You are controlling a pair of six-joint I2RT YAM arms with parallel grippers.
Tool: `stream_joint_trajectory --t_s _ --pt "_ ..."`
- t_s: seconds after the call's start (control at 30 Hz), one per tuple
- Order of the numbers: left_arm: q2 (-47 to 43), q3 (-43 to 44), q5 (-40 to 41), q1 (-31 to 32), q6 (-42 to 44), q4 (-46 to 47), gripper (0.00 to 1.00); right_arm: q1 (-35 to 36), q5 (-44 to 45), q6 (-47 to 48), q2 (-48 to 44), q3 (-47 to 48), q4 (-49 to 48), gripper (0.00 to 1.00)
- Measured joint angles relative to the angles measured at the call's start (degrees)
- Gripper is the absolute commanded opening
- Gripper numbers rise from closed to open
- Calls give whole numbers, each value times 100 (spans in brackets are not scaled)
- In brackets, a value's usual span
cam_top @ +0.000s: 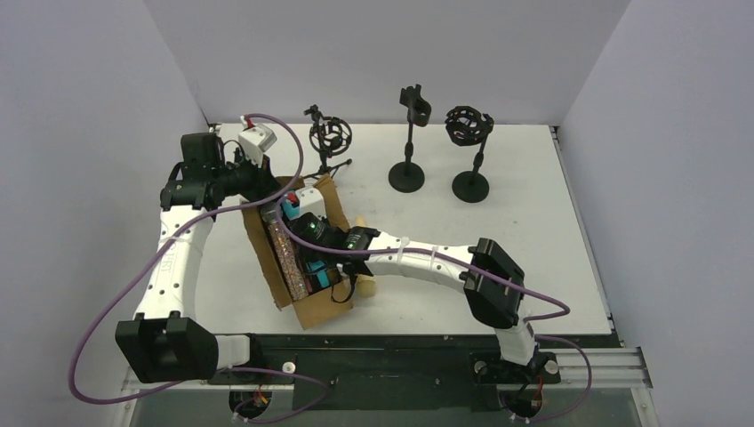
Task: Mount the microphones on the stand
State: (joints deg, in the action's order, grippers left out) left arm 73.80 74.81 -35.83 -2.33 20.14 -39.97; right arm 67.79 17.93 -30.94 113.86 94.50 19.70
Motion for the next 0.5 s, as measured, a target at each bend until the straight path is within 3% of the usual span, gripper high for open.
stream_joint_trajectory --t_s 0.27,0.5 --pt "-4 2 -63 4 24 11 0 -48 -365 -90 -597 -647 -262 0" --pt "-4 0 -39 13 140 -2 0 -13 -409 -109 -2109 -1364 -267 0"
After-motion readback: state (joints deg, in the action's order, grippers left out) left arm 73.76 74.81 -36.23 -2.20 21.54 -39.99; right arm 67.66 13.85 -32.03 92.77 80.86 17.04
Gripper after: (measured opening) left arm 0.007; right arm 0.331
